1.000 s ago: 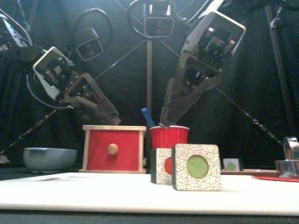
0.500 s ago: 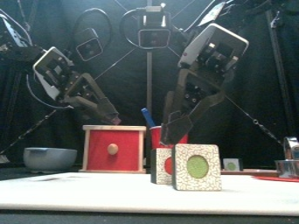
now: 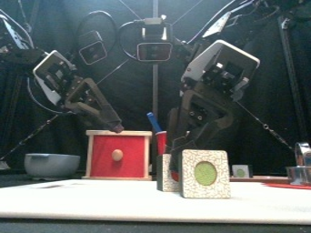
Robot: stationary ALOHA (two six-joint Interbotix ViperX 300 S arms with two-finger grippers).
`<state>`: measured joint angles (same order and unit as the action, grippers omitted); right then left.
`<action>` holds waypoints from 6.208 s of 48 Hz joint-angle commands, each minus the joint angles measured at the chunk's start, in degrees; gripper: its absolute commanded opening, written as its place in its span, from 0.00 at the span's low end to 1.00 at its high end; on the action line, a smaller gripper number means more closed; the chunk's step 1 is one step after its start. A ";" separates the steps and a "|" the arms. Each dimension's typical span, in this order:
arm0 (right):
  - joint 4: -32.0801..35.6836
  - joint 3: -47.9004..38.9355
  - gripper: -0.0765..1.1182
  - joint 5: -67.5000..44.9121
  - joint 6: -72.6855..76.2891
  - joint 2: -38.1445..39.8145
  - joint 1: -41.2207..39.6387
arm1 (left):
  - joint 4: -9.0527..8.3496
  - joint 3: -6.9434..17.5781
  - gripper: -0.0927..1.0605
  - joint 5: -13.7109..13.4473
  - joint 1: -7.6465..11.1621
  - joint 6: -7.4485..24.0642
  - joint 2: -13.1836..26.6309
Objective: Place sushi on board then cut the sushi with the knife then place the pieces on the plate
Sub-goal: Place the 4 sushi pieces on the plate
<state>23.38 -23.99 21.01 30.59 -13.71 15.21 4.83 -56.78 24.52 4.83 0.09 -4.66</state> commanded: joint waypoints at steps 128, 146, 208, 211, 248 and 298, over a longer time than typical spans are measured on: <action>-2.11 -8.53 0.75 -0.97 0.70 15.91 3.25 | 0.09 1.41 0.72 0.18 -0.09 -0.09 -0.26; -2.81 0.26 0.75 4.13 0.62 7.03 5.45 | 0.18 1.41 0.72 0.18 0.00 -0.09 -0.26; -4.04 -9.49 0.61 4.75 0.70 18.46 -3.87 | 0.09 1.32 0.72 0.18 0.09 0.18 -0.26; -3.69 -12.39 0.61 4.75 0.62 22.06 -6.50 | 0.09 1.41 0.72 0.18 0.09 0.18 -0.26; 2.20 -34.72 0.61 4.13 0.35 38.58 -49.57 | 0.09 1.58 0.72 0.09 -0.09 0.18 -0.26; 3.16 -29.27 0.82 8.70 0.44 42.45 -45.35 | 0.09 1.49 0.72 -1.76 -0.26 0.00 -1.49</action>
<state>26.63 -54.67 29.62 30.94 25.75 -31.29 4.92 -56.43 22.59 4.75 0.18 -5.27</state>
